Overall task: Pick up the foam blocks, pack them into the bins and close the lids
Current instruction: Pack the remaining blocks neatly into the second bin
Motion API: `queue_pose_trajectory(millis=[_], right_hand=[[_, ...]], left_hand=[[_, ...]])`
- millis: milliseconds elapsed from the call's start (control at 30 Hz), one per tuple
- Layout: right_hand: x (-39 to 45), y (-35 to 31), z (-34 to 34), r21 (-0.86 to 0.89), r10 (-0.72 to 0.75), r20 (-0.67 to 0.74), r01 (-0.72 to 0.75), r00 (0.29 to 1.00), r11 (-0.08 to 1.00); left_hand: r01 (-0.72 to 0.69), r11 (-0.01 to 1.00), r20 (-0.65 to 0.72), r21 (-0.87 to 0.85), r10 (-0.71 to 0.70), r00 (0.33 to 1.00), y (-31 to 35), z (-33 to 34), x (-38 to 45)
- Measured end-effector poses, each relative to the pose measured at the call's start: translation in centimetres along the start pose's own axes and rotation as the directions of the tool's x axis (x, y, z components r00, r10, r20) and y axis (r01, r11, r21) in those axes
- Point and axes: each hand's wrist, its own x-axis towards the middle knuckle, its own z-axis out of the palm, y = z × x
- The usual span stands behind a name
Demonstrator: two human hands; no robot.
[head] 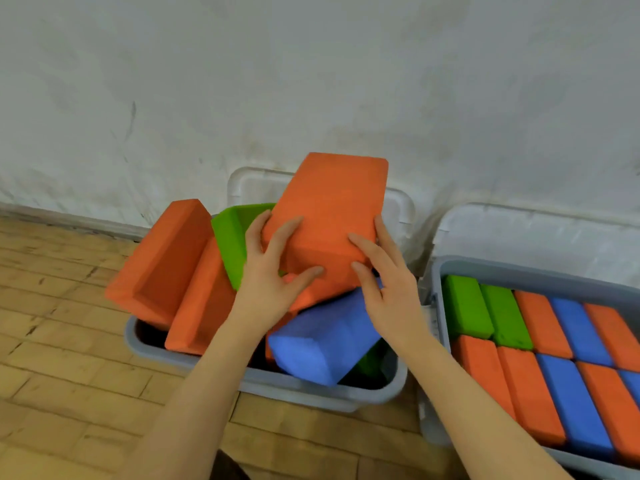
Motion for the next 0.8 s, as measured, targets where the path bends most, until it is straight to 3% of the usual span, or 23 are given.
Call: queue_pose_trajectory(millis=[100,267,400,533,633,733,800], right_hand=[[-0.3,2.4,-3.7,0.006,0.013,-0.031,-0.013,0.999,1.0],[-1.4,7.6,-9.6,-0.162,0.03,-0.061,-0.039,0.998,0.986],[-2.9,10.8,-11.8,-0.261,0.135,-0.214,-0.19,0.968,0.947],[-4.7,13.8,-13.6,-0.17,0.258,-0.284,-0.313,0.923,0.934],[-5.8,16.5,-15.6,-0.186,0.345,-0.214,-0.384,0.914,0.904],[-7.5,18.2,-15.3,-0.377,0.357,-0.089,-0.363,0.93,0.852],[-8.5,18.0,-14.3,-0.432,0.361,-0.132,-0.381,0.923,0.817]], left_hand=[[-0.028,0.999,0.056,-0.018,0.029,0.998,1.6,3.4,0.2],[0.004,0.999,0.061,0.043,-0.007,0.998,5.0,10.1,0.5],[0.0,0.981,0.07,0.193,-0.013,0.997,7.6,16.4,-0.3],[-0.016,0.975,0.147,0.22,-0.017,0.989,8.8,21.5,-2.3],[-0.096,0.95,0.256,0.297,0.018,0.966,7.6,23.4,-4.0],[-0.191,0.913,0.346,0.36,0.059,0.936,6.5,24.1,-4.4],[-0.245,0.91,0.401,0.335,0.097,0.911,6.2,24.1,-3.8]])
